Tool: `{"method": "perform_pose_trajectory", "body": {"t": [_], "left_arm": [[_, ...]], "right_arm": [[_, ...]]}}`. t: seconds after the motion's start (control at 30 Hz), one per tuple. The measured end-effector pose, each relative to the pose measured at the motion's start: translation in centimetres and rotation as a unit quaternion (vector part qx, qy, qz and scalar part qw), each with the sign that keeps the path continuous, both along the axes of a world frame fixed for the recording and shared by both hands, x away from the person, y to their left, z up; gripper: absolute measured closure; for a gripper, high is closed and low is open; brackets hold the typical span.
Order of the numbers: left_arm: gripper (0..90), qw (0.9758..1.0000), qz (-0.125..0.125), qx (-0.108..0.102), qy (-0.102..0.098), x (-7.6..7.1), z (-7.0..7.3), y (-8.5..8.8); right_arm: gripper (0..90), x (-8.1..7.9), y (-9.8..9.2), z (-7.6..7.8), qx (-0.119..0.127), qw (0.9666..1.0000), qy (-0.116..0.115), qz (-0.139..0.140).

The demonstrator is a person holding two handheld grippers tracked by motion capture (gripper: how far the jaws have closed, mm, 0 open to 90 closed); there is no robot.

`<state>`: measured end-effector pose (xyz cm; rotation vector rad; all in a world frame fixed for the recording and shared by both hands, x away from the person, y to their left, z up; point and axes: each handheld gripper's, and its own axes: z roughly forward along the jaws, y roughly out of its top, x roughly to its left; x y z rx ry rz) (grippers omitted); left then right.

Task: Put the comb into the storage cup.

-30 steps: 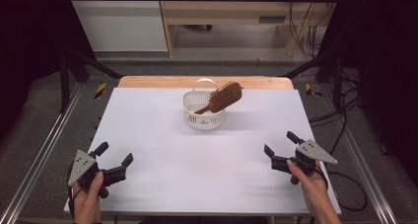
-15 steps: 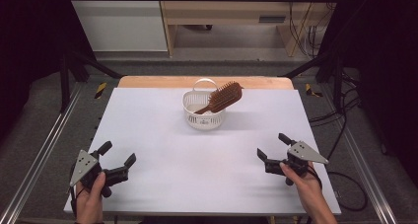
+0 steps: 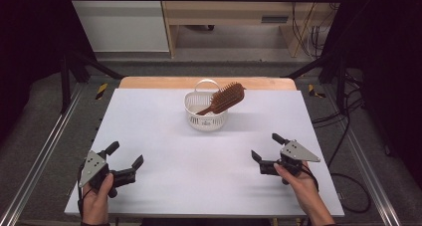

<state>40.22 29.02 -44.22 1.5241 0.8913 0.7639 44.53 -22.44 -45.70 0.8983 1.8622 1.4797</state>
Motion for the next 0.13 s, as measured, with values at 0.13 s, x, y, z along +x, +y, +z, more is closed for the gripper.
{"method": "perform_pose_trajectory", "body": {"t": [0.13], "left_arm": [[2.1, 1.0, -0.002, 0.004, 0.002, 0.14, -0.05, -0.17]], "right_arm": [[4.4, 0.19, 0.1, -0.09, -0.007, 1.0, 0.004, -0.006]]}}
